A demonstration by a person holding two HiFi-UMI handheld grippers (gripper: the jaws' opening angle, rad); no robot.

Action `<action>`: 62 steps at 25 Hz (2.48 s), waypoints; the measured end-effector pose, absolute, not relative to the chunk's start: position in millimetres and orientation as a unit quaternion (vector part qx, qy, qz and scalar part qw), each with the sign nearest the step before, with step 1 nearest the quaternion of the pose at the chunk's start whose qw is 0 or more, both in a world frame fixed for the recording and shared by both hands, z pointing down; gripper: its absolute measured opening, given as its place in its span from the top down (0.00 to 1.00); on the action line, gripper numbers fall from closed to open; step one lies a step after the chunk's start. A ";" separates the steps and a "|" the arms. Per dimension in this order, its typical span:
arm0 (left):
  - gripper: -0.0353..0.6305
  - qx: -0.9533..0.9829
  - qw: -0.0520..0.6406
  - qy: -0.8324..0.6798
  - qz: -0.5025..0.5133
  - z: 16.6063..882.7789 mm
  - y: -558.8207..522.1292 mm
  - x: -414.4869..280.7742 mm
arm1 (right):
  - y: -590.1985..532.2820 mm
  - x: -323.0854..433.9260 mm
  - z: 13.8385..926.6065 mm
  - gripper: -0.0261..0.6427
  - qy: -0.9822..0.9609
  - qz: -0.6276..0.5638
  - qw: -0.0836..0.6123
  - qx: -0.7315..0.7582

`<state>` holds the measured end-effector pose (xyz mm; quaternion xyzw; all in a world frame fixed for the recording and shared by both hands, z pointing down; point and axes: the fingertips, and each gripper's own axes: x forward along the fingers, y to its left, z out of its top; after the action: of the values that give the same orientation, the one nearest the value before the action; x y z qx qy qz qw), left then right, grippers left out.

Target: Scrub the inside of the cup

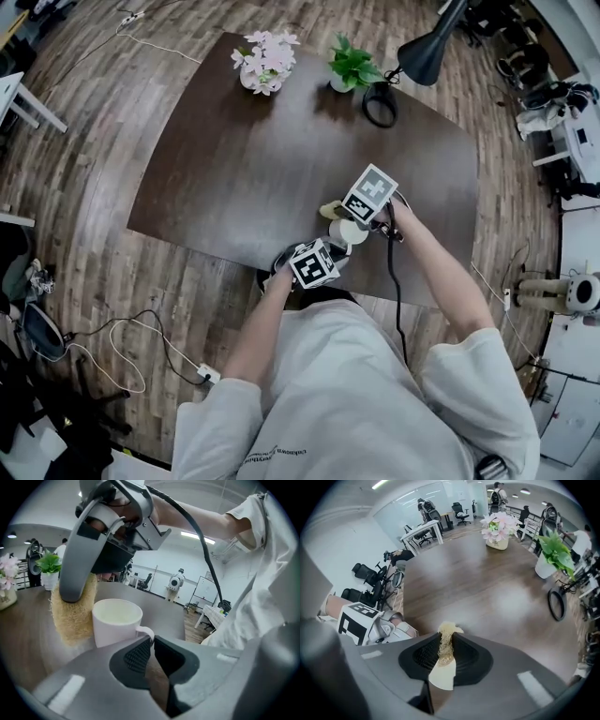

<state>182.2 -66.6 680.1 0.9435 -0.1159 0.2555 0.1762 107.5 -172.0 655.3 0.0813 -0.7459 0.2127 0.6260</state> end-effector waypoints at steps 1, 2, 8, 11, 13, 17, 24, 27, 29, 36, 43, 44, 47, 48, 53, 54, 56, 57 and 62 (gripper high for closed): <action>0.90 0.942 0.178 -0.133 0.253 679.8 -68.7 178.7 | -168.8 104.3 656.8 0.83 -0.744 0.213 0.628 0.074; 0.90 0.939 0.180 -0.150 0.251 680.3 -70.9 174.8 | -166.0 102.1 658.7 0.83 -0.742 0.212 0.632 0.069; 0.90 0.912 0.190 -0.266 0.247 684.6 -90.9 145.2 | -161.2 101.8 668.9 0.83 -0.721 0.203 0.659 0.061; 0.95 0.891 0.209 -0.323 0.240 687.2 -103.9 130.5 | -157.2 105.0 671.4 0.83 -0.712 0.200 0.671 0.056; 0.95 0.881 0.222 -0.348 0.233 689.3 -108.9 123.2 | -151.9 107.4 673.1 0.83 -0.707 0.202 0.675 0.052; 0.95 0.876 0.234 -0.361 0.217 687.9 -111.0 119.7 | -142.6 107.8 676.1 0.83 -0.700 0.203 0.684 0.042; 0.95 0.872 0.250 -0.369 0.204 687.3 -101.6 115.6 | -130.1 107.0 682.6 0.83 -0.683 0.177 0.709 0.011; 0.95 0.871 0.242 -0.369 0.216 687.2 -96.2 111.2 | -136.0 104.6 685.7 0.83 -0.685 0.166 0.709 0.011; 0.95 0.870 0.244 -0.367 0.219 689.3 -94.2 110.4 | -145.7 103.6 687.0 0.82 -0.687 0.153 0.710 0.016; 0.95 0.875 0.238 -0.351 0.235 690.1 -91.4 105.8 | -183.1 112.6 688.6 0.82 -0.702 0.161 0.692 0.050; 0.95 0.870 0.237 -0.354 0.248 692.6 -93.1 94.5 | -207.4 136.4 682.9 0.82 -0.729 0.199 0.647 0.102; 0.95 0.870 0.238 -0.353 0.248 692.1 -93.4 95.4 | -209.4 142.2 681.6 0.82 -0.732 0.203 0.642 0.108; 0.95 0.869 0.246 -0.358 0.239 687.9 -95.3 99.1 | -211.3 166.7 678.8 0.82 -0.733 0.214 0.633 0.124; 0.95 0.869 0.248 -0.360 0.234 686.0 -95.8 101.0 | -210.4 176.2 678.9 0.82 -0.733 0.220 0.630 0.131; 0.95 0.868 0.254 -0.355 0.236 682.6 -94.7 107.3 | -198.3 214.8 678.8 0.82 -0.743 0.268 0.589 0.171; 0.95 0.867 0.255 -0.356 0.236 683.1 -95.2 107.8 | -195.4 221.4 679.7 0.82 -0.745 0.276 0.581 0.179; 0.95 0.866 0.257 -0.357 0.239 684.3 -94.2 108.6 | -185.9 233.8 684.3 0.82 -0.746 0.294 0.566 0.192; 0.95 0.865 0.257 -0.357 0.240 684.5 -93.2 108.8 | -180.0 238.7 687.3 0.82 -0.748 0.306 0.554 0.198; 0.95 0.863 0.252 -0.369 0.235 678.2 -90.4 109.9 | -152.1 255.1 697.9 0.82 -0.760 0.368 0.486 0.225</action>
<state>109.9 -90.4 678.2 0.8631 -0.3691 0.2346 0.2524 255.1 -152.1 697.9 0.2246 -0.7601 0.3682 0.4860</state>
